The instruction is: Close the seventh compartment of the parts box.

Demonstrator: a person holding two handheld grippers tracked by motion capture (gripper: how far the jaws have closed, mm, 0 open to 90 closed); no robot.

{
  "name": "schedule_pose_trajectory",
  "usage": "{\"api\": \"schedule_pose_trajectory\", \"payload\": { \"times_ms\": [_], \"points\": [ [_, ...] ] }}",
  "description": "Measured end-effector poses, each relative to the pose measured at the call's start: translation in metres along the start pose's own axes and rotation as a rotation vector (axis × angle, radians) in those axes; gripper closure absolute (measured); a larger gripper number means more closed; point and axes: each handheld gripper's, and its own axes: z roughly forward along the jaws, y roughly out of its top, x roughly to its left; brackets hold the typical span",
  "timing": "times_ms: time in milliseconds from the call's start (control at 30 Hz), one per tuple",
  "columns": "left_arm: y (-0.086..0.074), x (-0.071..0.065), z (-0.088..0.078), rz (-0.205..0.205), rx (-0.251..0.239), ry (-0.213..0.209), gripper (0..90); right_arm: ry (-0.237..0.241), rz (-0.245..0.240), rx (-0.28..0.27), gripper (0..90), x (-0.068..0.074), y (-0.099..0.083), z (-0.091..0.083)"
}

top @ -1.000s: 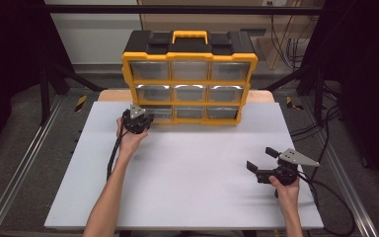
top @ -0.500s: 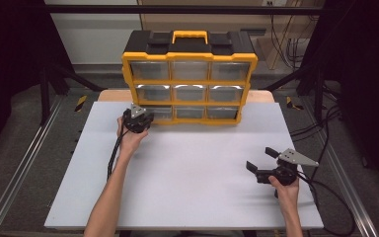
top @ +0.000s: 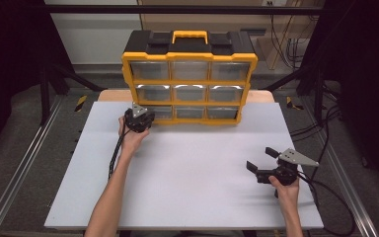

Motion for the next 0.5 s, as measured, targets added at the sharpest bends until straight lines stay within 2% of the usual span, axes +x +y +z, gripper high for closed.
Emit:
{"api": "schedule_pose_trajectory", "payload": {
  "times_ms": [500],
  "points": [
    [-0.0001, 0.0036, 0.0045, -0.003, -0.001, 0.017, 88.7, 0.001, 0.004, -0.003, 0.4, -0.0002, 0.0004, -0.0012]
  ]
}}
